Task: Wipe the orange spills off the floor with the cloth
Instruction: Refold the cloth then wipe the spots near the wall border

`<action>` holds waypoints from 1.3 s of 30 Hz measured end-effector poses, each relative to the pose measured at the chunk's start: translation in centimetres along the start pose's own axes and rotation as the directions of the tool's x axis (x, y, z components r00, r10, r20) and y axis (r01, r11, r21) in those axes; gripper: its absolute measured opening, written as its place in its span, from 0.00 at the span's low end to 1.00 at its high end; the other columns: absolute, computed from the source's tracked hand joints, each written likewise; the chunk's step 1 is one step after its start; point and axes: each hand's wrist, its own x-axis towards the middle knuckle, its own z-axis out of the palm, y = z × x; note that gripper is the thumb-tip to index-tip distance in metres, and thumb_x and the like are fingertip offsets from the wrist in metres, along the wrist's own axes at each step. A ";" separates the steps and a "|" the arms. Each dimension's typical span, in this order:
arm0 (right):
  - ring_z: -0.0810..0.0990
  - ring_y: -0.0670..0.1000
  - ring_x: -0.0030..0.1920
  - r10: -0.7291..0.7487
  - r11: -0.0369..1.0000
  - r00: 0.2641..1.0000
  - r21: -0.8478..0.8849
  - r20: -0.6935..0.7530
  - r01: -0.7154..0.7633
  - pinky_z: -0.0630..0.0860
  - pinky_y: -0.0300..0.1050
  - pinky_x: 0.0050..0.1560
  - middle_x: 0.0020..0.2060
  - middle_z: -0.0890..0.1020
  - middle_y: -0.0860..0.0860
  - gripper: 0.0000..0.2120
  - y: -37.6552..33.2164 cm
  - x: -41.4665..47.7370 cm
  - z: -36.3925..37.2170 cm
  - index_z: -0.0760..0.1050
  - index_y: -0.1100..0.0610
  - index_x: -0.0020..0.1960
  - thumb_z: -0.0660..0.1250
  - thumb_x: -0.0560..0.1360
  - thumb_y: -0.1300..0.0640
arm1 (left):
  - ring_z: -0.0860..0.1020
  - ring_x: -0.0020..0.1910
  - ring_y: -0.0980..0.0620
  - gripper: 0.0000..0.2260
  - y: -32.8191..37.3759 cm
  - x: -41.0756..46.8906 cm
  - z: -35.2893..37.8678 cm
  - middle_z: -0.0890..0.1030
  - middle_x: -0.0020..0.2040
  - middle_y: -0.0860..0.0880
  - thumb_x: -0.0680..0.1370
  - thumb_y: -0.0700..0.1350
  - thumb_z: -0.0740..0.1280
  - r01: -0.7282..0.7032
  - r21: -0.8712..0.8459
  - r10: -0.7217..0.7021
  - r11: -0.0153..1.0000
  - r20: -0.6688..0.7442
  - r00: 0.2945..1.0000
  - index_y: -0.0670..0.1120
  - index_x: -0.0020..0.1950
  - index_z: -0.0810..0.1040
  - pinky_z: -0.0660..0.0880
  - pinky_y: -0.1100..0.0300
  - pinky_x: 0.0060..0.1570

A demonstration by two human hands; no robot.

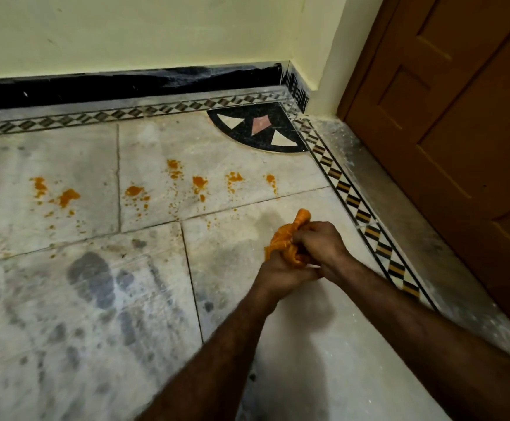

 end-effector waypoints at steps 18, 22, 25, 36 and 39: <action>0.84 0.51 0.54 -0.178 0.950 0.961 -0.217 0.214 0.224 0.84 0.49 0.50 0.55 0.85 0.51 0.18 -11.0 -2.4 -0.2 0.80 0.51 0.61 0.71 0.76 0.67 | 0.84 0.53 0.45 0.08 8.3 -1.5 -6.8 0.86 0.48 0.44 0.81 0.43 0.65 0.114 -0.615 -0.245 0.780 -0.134 0.960 0.43 0.54 0.81 0.77 0.47 0.62; 0.79 0.53 0.59 0.054 0.981 0.988 -0.194 0.144 -0.026 0.74 0.48 0.56 0.61 0.80 0.52 0.26 -11.6 -1.6 -1.8 0.72 0.54 0.70 0.75 0.75 0.48 | 0.81 0.57 0.46 0.17 10.3 -1.7 -7.9 0.81 0.61 0.41 0.81 0.39 0.64 0.192 -0.630 -0.283 0.752 -0.046 0.958 0.37 0.69 0.72 0.78 0.51 0.57; 0.79 0.54 0.63 0.190 0.982 0.928 -0.076 0.320 -0.174 0.66 0.55 0.68 0.60 0.84 0.51 0.23 -11.8 -2.5 -2.8 0.77 0.51 0.66 0.69 0.77 0.39 | 0.75 0.68 0.42 0.31 12.2 -1.9 -8.5 0.75 0.71 0.40 0.73 0.41 0.70 0.291 -0.547 -0.338 0.785 0.016 0.941 0.39 0.75 0.68 0.71 0.48 0.69; 0.79 0.56 0.62 0.007 0.987 0.959 0.155 0.282 -0.053 0.75 0.45 0.57 0.62 0.82 0.57 0.24 -10.2 -2.4 -4.0 0.74 0.54 0.68 0.71 0.75 0.66 | 0.79 0.59 0.36 0.34 12.6 -0.9 -10.9 0.81 0.61 0.39 0.63 0.34 0.68 0.293 -0.496 -0.310 0.817 0.051 0.949 0.41 0.70 0.73 0.77 0.38 0.61; 0.84 0.58 0.59 -0.071 0.979 0.956 0.203 0.284 0.012 0.79 0.49 0.60 0.56 0.86 0.60 0.31 -9.4 -1.5 -3.1 0.72 0.49 0.72 0.71 0.74 0.70 | 0.79 0.60 0.38 0.29 11.4 -0.2 -12.7 0.80 0.62 0.39 0.68 0.29 0.68 0.314 -0.458 -0.321 0.831 0.065 0.945 0.43 0.69 0.73 0.78 0.40 0.60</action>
